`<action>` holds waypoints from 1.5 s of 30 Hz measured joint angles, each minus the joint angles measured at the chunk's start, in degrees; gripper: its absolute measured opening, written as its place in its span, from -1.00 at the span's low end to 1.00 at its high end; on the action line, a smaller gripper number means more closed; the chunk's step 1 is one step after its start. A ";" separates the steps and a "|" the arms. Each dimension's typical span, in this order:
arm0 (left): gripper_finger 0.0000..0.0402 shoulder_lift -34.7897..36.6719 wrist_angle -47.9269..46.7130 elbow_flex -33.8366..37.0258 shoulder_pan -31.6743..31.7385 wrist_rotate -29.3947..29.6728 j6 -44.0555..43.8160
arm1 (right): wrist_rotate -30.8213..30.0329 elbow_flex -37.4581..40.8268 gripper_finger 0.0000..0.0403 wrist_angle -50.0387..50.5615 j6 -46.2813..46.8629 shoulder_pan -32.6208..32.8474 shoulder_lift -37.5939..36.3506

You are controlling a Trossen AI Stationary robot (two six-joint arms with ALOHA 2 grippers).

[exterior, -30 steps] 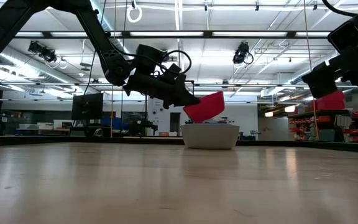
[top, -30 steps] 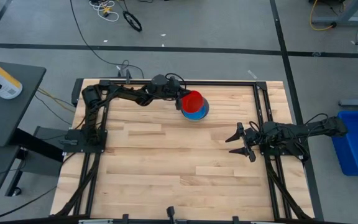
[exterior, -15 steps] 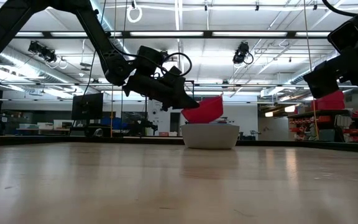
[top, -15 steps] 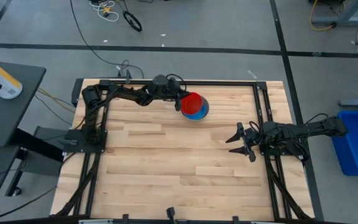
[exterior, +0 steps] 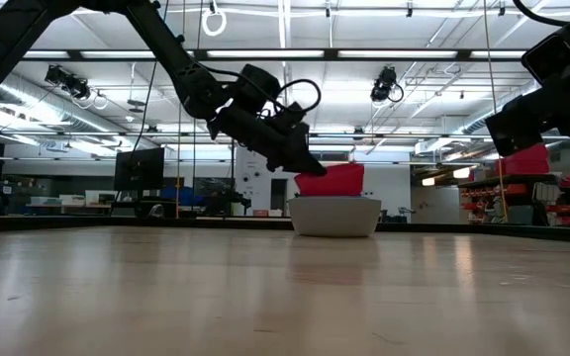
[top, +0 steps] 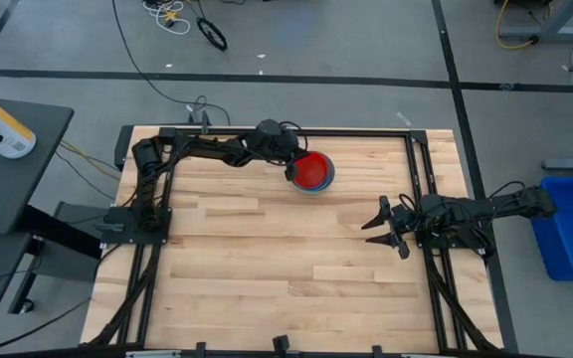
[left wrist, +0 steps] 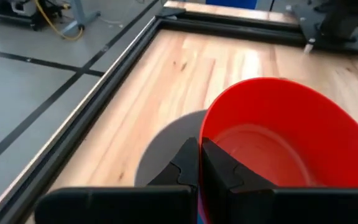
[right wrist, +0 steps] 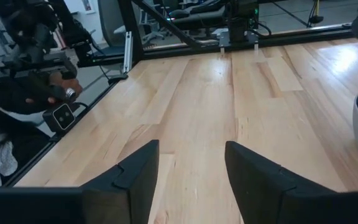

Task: Nest bowls inside each other
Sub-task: Stack the red bowl on the light blue bowl

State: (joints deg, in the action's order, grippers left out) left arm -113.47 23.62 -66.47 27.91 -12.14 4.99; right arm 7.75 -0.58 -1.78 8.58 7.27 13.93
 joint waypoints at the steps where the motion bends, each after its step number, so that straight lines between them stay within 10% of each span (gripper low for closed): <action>1: -0.97 -0.01 -0.39 -0.08 -0.10 0.46 0.08 | 0.00 0.00 -0.05 0.00 -0.01 0.02 0.00; 45: -0.97 -4.79 -29.53 -17.80 -3.05 5.59 4.77 | 1.93 0.00 -0.41 -0.44 2.56 0.02 0.22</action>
State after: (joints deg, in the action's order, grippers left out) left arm -118.26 -5.92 -84.27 24.86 -6.55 9.77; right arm 9.68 -0.58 -2.22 11.14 7.29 14.15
